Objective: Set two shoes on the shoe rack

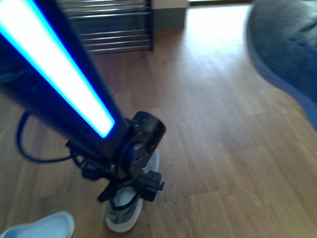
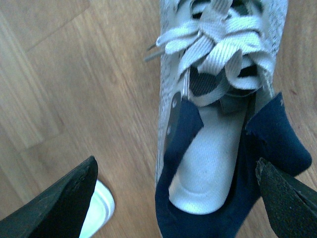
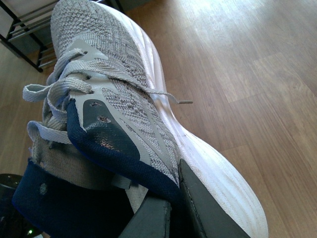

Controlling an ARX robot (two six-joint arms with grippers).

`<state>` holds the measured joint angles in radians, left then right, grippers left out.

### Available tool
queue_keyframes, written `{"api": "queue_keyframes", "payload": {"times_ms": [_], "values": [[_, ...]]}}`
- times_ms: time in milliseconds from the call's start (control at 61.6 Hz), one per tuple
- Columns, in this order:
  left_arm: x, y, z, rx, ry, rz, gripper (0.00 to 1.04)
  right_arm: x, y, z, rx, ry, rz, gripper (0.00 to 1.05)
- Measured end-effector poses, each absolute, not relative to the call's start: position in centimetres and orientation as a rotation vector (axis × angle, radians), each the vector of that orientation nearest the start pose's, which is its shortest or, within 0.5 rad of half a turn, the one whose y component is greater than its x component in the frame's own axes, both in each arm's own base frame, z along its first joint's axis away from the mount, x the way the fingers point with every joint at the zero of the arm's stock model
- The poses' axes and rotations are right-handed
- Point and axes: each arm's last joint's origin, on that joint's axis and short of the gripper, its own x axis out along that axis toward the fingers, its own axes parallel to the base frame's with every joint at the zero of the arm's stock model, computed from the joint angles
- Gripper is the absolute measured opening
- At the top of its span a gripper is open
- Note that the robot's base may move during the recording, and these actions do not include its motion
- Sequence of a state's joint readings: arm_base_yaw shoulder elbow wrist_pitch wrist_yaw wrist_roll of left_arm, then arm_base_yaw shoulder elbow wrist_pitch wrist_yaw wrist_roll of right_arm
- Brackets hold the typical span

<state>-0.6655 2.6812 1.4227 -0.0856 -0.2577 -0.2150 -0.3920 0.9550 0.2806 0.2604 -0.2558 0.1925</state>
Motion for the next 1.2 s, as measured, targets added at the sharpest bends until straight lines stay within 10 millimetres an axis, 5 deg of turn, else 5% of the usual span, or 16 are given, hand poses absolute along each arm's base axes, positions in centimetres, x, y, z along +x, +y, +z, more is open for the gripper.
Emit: {"api": "queue_keyframes", "payload": {"times_ms": [406,617,990,1201], "values": [[32.2,-25.5,-7.3,0.318,1.248,-0.005,0.95,17.3,-6.3,17.4,0.322,0.379,-0.168,0.01],[30.3,-23.7,-6.3,0.279,1.247,0.122,0.95,17.3,-6.3,17.4,0.321,0.379,-0.171,0.01],[28.6,-20.4,-1.2,0.094,1.17,0.317,0.95,17.3,-6.3,17.4,0.321,0.379,-0.17,0.01],[27.0,-19.1,-1.5,0.116,1.217,0.427,0.95,17.3,-6.3,17.4,0.321,0.379,-0.17,0.01]]}}
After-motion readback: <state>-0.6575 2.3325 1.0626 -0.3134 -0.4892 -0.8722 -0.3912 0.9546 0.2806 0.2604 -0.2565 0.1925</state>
